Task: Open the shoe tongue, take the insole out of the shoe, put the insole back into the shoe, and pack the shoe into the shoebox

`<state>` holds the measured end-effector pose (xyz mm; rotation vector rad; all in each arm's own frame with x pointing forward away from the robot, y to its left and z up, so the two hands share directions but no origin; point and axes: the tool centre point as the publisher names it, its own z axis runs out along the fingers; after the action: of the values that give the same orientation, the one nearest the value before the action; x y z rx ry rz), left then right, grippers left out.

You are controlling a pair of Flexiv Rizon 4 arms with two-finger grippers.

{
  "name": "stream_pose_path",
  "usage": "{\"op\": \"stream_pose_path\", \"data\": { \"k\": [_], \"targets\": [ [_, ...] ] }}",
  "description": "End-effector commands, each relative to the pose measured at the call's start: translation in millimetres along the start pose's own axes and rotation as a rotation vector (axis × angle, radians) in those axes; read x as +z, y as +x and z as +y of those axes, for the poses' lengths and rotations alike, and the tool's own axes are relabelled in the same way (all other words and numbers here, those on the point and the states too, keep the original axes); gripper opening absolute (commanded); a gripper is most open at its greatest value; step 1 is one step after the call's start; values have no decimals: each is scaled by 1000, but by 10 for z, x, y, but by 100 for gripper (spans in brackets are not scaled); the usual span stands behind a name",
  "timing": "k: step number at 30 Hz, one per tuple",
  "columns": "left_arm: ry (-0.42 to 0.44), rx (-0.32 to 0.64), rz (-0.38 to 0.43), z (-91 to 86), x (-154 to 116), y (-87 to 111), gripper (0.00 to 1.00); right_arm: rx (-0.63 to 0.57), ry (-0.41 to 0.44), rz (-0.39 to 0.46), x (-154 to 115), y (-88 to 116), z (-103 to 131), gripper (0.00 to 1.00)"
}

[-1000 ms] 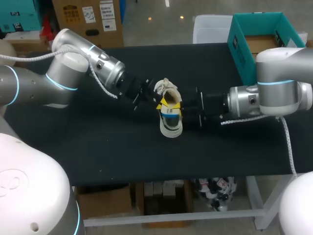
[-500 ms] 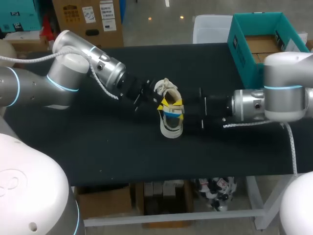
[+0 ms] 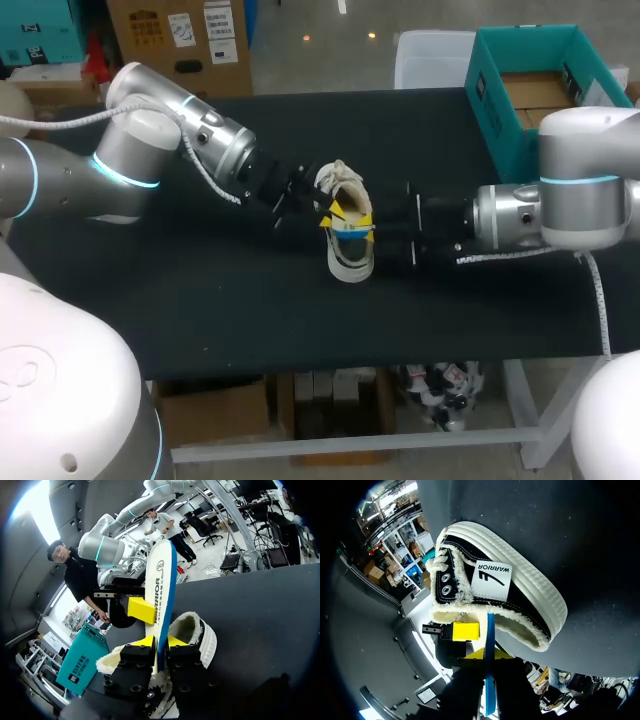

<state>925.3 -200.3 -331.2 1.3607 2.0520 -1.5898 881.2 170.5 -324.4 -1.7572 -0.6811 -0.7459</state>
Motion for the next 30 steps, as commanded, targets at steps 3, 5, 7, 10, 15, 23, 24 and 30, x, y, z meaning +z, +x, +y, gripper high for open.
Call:
{"op": "stream_pose_path", "data": {
  "k": [3,5,7,10,15,23,24,30],
  "targets": [
    [10,24,15,-122,-2,-31,40,-1,5,-2,17,2,41,0],
    [10,28,16,-155,14,-26,25,-2,4,-3,15,3,36,0],
    [10,31,16,-171,23,-26,0,-3,2,-3,14,2,33,0],
    [10,34,15,-177,25,-29,0,0,-4,-5,6,-7,32,0],
    [11,40,22,-160,32,-34,0,3,-7,-6,1,-11,56,0],
    [-2,18,26,20,28,-18,0,14,-14,-35,105,17,203,0],
    [-10,12,24,45,26,-17,0,18,-12,-37,119,21,227,0],
    [-15,-13,18,166,19,-17,0,40,-20,-53,181,14,320,0]
  ]
}}
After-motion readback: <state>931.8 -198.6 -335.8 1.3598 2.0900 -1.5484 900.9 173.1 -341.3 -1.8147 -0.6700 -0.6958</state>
